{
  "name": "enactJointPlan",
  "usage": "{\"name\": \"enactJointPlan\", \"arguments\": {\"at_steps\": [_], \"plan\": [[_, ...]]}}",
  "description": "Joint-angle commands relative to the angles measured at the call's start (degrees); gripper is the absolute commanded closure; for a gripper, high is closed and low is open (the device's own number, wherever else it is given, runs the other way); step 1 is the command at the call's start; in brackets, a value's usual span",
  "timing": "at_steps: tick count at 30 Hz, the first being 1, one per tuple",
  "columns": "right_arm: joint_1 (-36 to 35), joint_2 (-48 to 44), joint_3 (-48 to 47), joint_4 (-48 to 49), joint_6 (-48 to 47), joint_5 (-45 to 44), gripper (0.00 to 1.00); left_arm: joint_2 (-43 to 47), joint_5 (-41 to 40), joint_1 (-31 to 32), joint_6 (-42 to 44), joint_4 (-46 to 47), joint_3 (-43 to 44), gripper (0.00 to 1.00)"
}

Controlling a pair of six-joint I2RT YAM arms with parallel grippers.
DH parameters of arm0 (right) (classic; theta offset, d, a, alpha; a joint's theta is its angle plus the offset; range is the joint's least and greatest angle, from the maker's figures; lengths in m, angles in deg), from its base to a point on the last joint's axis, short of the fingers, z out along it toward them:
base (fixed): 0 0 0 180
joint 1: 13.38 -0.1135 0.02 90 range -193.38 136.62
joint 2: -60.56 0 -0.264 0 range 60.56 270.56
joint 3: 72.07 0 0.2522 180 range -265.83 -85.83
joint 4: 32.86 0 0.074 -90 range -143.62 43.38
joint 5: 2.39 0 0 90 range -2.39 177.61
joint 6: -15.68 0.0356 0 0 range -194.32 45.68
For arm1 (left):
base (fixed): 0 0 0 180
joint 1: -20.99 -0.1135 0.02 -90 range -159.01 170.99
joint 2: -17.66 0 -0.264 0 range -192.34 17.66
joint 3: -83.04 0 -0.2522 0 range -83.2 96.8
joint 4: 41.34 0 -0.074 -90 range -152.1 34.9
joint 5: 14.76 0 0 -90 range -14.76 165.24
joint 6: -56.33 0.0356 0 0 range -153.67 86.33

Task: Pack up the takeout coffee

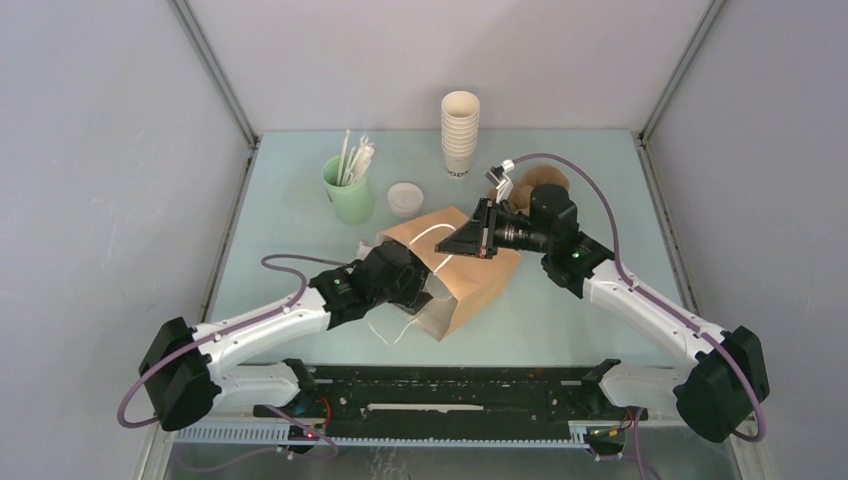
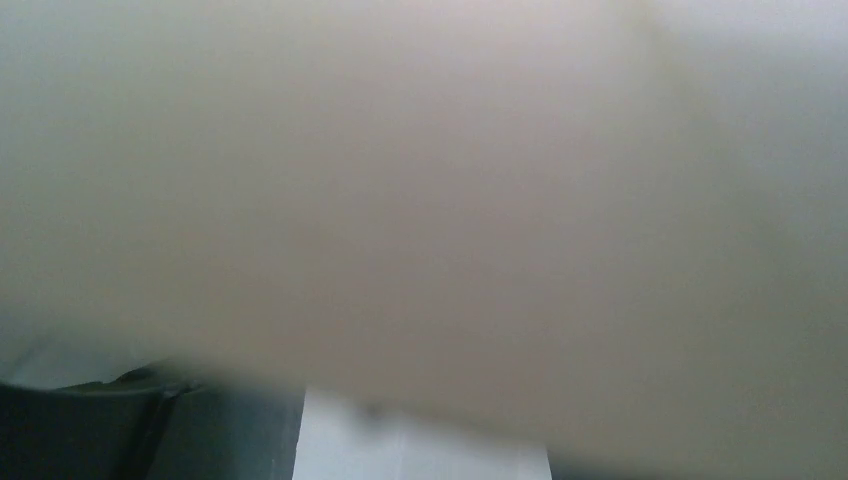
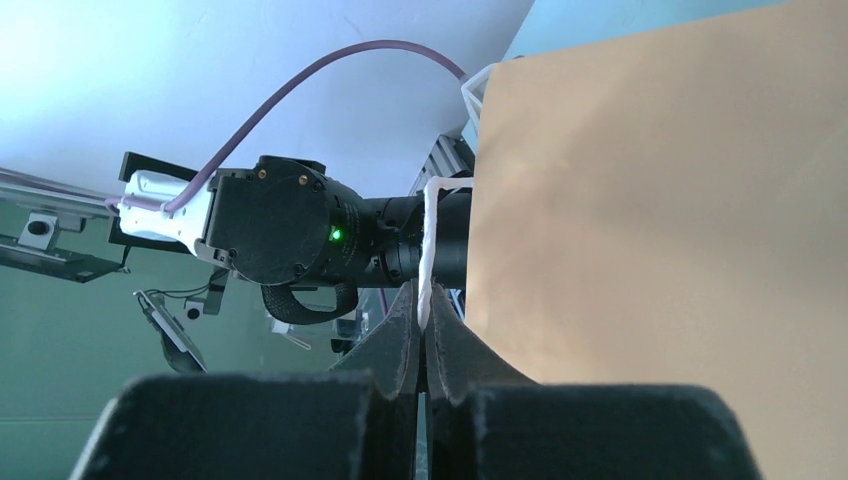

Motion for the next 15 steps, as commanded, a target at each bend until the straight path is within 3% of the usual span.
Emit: {"name": "enactJointPlan", "arguments": {"at_steps": [1, 15], "plan": [[1.4, -1.8, 0.2, 0.7, 0.2, 1.3, 1.0, -0.6, -1.2, 0.4, -1.2, 3.6, 0.7, 1.0], [5.7, -2.6, 0.2, -4.0, 6.2, 3.7, 1.0, 0.5, -3.1, -0.2, -5.1, 6.5, 0.8, 1.0]]}}
